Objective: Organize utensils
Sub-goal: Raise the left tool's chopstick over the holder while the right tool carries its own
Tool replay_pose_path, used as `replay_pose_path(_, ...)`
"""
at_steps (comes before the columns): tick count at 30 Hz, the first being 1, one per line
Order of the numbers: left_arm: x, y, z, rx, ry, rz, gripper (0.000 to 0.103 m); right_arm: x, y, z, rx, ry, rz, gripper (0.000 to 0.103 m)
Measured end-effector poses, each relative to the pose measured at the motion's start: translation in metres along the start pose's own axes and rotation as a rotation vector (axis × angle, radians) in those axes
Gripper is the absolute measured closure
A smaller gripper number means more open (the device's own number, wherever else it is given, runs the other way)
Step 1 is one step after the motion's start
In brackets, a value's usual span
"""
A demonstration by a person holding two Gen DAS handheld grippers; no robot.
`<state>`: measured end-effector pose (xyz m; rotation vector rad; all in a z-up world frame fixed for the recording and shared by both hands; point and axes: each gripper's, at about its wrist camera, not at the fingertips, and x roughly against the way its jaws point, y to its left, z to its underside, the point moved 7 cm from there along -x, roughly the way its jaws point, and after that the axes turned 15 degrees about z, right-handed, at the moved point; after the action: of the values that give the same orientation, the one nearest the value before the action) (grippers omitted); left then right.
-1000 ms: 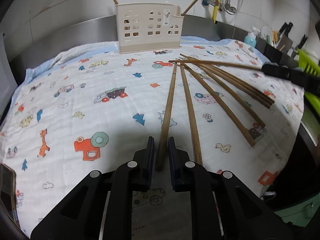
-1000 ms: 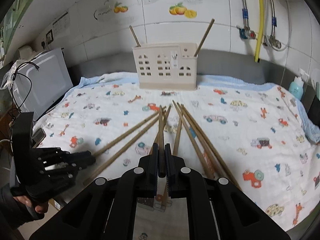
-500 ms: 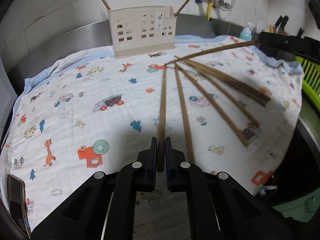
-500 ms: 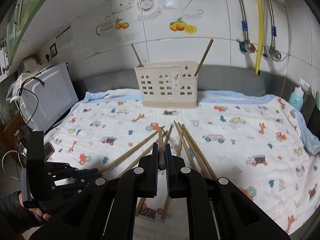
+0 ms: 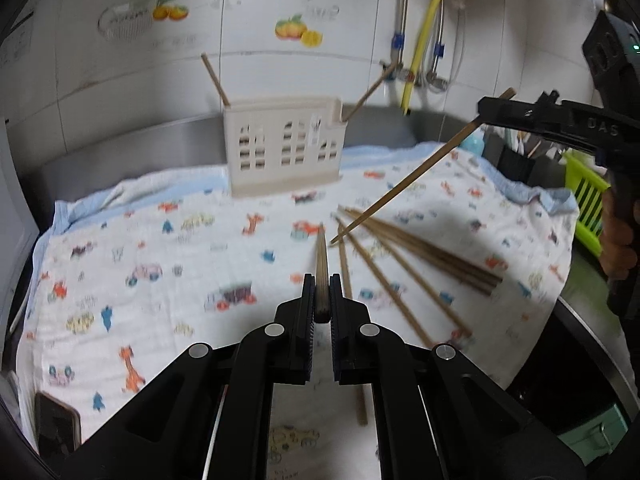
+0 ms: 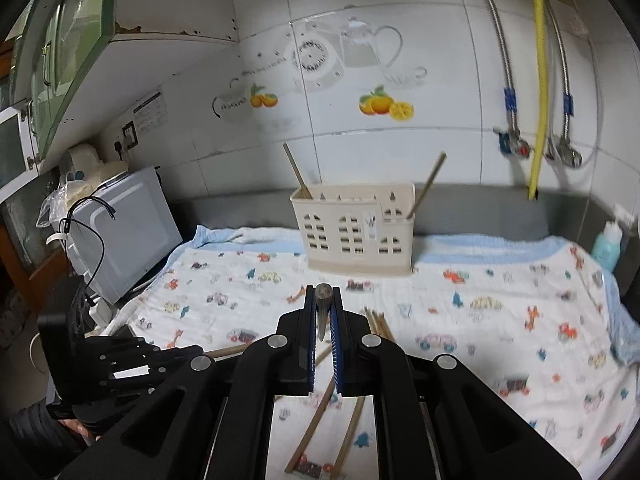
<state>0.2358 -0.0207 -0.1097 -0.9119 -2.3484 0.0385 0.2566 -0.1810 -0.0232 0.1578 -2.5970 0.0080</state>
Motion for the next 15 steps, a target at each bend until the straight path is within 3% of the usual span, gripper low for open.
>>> replay_pose_path(6,0.003,-0.002,-0.024,-0.033,-0.038,0.004,0.097,-0.005,0.004,-0.024,0.024,-0.011,-0.017,0.097)
replay_pose_path(15,0.001,0.005,-0.07,-0.059,-0.064,-0.007,0.097,-0.012,-0.017,-0.079,0.048,-0.031,0.028,0.097)
